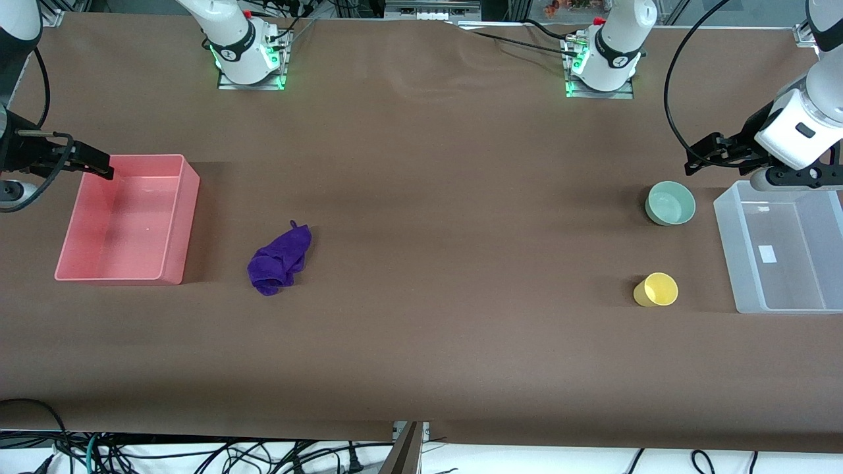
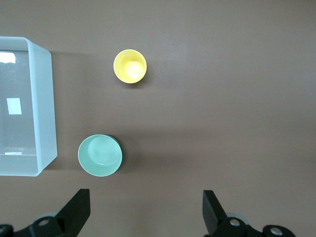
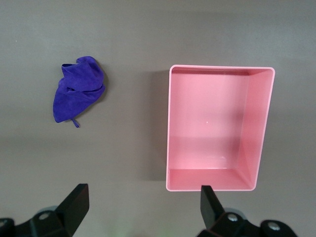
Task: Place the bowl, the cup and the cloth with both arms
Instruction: 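Reach the right gripper to the purple cloth while the left gripper reaches the bowl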
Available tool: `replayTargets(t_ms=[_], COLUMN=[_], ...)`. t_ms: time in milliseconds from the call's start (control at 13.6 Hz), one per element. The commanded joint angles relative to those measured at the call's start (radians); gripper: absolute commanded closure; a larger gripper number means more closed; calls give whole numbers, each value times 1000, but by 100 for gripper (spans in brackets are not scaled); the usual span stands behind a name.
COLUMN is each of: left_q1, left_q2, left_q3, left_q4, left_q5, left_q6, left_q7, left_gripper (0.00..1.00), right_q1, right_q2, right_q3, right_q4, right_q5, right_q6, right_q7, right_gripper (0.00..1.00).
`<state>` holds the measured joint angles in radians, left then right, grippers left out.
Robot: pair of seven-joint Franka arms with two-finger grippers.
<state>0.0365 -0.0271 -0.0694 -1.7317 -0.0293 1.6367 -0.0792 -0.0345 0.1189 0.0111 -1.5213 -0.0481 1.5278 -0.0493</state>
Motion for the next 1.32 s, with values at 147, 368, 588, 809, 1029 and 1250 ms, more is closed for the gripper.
replayTargets(t_ms=[147, 368, 588, 809, 1029, 1250], left_q1=[2, 2, 0, 3, 13, 49], left_q2=[16, 16, 18, 53, 104, 167], left_q3=[0, 0, -1, 0, 8, 8], left_q4=[34, 35, 34, 24, 26, 15], left_q5=[-21, -21, -17, -17, -3, 42], left_q6=[-26, -26, -38, -41, -14, 74], left_q7=[-10, -10, -4, 1, 6, 56], left_gripper=[0, 0, 0, 0, 0, 0], right_q1=[-1, -4, 1, 16, 39, 42], right_q2=[18, 18, 53, 137, 162, 240], right_q3=[-2, -3, 1, 6, 68, 90], right_q4=[30, 30, 27, 9, -103, -216], right_q5=[-1, 5, -2, 5, 33, 37], right_q6=[-12, -8, 17, 81, 277, 516], right_q7=[-12, -7, -7, -7, 8, 29], right_gripper=[1, 1, 1, 0, 1, 0])
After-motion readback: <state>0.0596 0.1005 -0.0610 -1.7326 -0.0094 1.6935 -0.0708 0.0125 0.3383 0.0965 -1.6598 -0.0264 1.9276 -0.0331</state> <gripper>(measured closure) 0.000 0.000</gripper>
